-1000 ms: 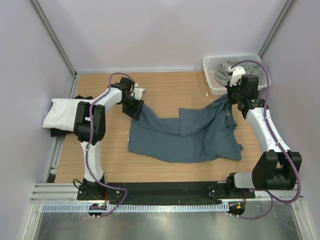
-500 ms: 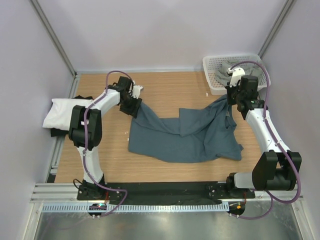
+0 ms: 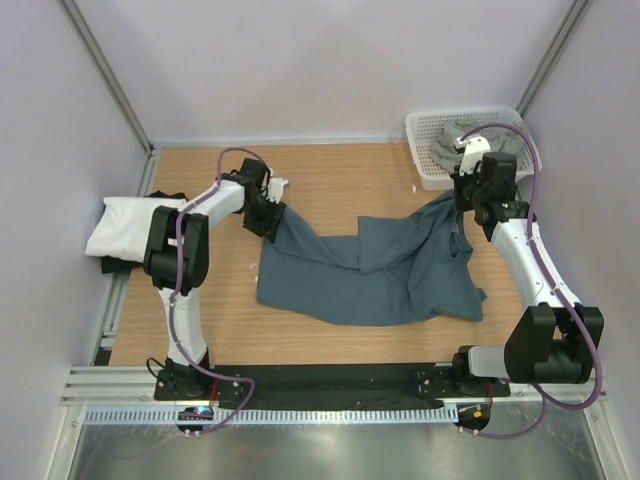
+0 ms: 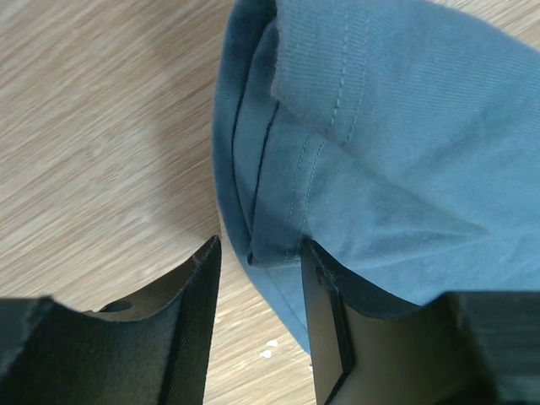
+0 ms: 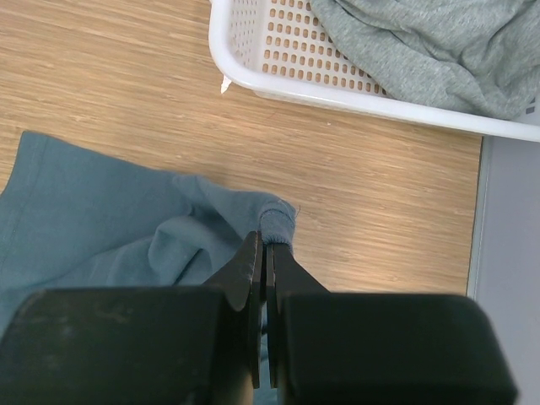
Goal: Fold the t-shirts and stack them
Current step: Flatten the tshirt out
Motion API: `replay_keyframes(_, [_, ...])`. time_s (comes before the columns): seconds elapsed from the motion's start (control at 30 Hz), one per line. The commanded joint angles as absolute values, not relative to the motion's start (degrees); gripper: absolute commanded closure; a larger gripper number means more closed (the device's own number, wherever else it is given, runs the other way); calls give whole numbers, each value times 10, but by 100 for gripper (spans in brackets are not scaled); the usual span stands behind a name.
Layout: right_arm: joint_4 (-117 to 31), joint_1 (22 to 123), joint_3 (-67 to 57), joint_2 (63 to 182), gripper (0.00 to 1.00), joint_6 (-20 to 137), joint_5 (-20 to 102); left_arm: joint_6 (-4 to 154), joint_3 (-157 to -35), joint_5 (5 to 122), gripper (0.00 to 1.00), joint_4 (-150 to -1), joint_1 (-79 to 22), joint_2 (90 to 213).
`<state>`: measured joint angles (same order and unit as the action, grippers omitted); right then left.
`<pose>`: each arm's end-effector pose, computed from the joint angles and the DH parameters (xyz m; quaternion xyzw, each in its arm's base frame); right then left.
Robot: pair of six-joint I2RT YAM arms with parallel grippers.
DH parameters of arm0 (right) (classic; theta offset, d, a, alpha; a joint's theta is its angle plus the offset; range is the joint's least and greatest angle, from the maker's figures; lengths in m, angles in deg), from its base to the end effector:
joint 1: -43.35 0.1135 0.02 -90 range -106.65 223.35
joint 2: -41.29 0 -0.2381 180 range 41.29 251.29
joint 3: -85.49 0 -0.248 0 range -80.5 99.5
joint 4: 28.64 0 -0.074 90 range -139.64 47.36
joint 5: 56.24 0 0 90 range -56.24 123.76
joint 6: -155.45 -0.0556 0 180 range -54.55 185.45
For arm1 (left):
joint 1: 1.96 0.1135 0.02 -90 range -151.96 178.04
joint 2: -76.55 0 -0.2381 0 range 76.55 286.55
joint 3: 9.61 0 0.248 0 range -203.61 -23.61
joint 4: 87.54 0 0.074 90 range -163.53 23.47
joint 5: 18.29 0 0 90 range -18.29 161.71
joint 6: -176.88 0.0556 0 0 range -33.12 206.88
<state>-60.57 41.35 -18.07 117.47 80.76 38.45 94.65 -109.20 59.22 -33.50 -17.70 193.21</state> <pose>0.3212 -0.0067 0.2779 -0.1209 0.8643 -0.0380 0.4868 0.3870 -0.1216 0.1321 0.2172 0.9564 -0.1184 0.1553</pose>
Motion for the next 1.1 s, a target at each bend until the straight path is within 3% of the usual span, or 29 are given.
replay_keyframes(0.0, [-577,412,-182,1148,99,815,382,944,-1103,576,57,-342,-179,1938])
replay_keyframes(1.07, [-564,412,-197,1148,99,816,385,922,-1080,629,59,-364,-194,1898])
